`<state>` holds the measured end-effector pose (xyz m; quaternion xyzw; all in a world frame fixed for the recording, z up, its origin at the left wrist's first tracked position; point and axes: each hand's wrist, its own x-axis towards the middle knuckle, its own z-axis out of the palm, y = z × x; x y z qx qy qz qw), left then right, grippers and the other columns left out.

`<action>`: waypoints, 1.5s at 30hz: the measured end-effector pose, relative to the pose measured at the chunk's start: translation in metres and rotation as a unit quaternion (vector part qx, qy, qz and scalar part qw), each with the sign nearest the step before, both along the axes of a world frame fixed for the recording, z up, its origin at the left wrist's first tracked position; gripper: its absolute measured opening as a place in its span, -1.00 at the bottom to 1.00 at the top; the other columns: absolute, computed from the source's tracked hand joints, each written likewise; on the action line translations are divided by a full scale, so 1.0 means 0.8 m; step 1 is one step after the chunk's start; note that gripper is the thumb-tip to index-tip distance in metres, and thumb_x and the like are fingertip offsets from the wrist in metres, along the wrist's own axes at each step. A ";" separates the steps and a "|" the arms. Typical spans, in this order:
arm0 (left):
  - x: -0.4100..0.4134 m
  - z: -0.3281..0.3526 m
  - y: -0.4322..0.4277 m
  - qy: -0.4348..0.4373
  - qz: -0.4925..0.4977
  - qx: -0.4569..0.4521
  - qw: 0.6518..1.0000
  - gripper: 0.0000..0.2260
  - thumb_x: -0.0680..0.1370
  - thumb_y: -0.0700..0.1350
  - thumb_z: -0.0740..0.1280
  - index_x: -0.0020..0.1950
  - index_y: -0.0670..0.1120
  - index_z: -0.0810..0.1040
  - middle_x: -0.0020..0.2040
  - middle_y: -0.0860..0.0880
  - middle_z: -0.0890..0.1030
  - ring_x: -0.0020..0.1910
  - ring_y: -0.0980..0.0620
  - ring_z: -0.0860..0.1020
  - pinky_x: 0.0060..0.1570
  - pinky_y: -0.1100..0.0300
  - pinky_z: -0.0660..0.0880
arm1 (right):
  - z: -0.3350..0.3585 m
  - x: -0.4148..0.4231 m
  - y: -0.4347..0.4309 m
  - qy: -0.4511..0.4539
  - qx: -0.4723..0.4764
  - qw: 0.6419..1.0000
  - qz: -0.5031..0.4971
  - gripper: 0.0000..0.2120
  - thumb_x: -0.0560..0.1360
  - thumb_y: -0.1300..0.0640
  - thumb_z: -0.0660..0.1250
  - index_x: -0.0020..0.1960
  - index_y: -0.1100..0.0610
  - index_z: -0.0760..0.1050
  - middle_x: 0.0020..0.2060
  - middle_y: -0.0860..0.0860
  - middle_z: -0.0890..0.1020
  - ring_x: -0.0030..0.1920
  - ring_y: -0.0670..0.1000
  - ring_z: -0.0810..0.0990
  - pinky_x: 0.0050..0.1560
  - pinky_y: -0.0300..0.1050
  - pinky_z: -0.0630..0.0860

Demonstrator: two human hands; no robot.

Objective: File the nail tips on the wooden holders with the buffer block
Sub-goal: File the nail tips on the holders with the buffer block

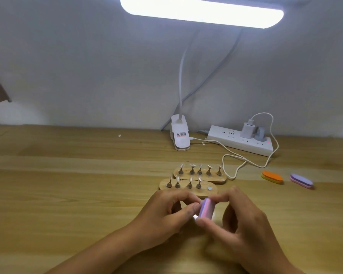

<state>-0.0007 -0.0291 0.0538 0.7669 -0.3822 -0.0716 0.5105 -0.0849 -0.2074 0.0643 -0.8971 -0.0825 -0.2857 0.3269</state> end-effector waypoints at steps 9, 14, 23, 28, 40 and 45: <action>-0.001 0.000 0.000 0.029 -0.003 -0.011 0.999 -0.88 0.61 -0.13 0.32 -0.06 0.03 0.63 -0.39 0.23 0.56 -0.52 0.22 0.43 -0.45 0.31 0.35 | -0.001 0.001 -0.003 0.013 0.023 0.999 -0.017 -0.62 0.29 -0.31 0.40 -0.09 -0.07 0.48 -0.26 -0.29 0.48 -0.48 -0.17 0.45 -0.45 -0.30 0.36; -0.001 0.000 0.001 0.011 -0.013 -0.008 1.000 -0.89 0.60 -0.12 0.32 -0.04 0.03 0.63 -0.37 0.26 0.56 -0.51 0.23 0.42 -0.43 0.31 0.34 | -0.007 0.001 0.003 -0.017 -0.052 0.998 0.008 -0.63 0.34 -0.26 0.40 -0.05 -0.01 0.50 -0.25 -0.22 0.46 -0.50 -0.19 0.41 -0.52 -0.26 0.38; 0.001 -0.007 0.000 -0.010 -0.004 -0.011 1.000 -0.90 0.52 -0.11 0.43 -0.07 0.12 0.65 -0.28 0.24 0.55 -0.45 0.21 0.39 -0.37 0.36 0.28 | -0.006 0.002 0.000 -0.003 -0.016 1.000 0.023 -0.66 0.41 -0.25 0.37 -0.01 -0.01 0.55 -0.18 -0.23 0.52 -0.48 -0.13 0.46 -0.50 -0.17 0.43; 0.002 -0.008 0.000 -0.015 0.005 -0.014 1.000 -0.96 0.54 -0.09 0.44 -0.05 -0.02 0.67 -0.37 0.26 0.53 -0.48 0.20 0.36 -0.41 0.35 0.27 | -0.004 0.004 -0.008 0.020 0.042 0.999 -0.009 -0.70 0.43 -0.27 0.37 -0.02 -0.07 0.55 -0.16 -0.25 0.55 -0.44 -0.09 0.50 -0.40 -0.19 0.42; -0.001 -0.001 0.001 -0.008 -0.011 -0.018 1.000 -0.90 0.57 -0.16 0.39 -0.02 0.04 0.65 -0.37 0.29 0.56 -0.51 0.23 0.42 -0.44 0.31 0.31 | -0.008 0.002 0.001 -0.012 -0.009 1.000 0.015 -0.65 0.40 -0.22 0.38 0.03 0.00 0.55 -0.16 -0.24 0.51 -0.48 -0.15 0.47 -0.48 -0.23 0.42; 0.001 -0.001 0.001 0.004 -0.002 -0.020 1.000 -0.92 0.59 -0.15 0.37 -0.02 0.01 0.65 -0.41 0.33 0.55 -0.54 0.26 0.41 -0.43 0.42 0.28 | -0.001 0.002 -0.006 0.011 0.026 0.999 -0.016 -0.66 0.36 -0.29 0.34 -0.02 -0.09 0.52 -0.22 -0.27 0.51 -0.47 -0.15 0.47 -0.44 -0.24 0.40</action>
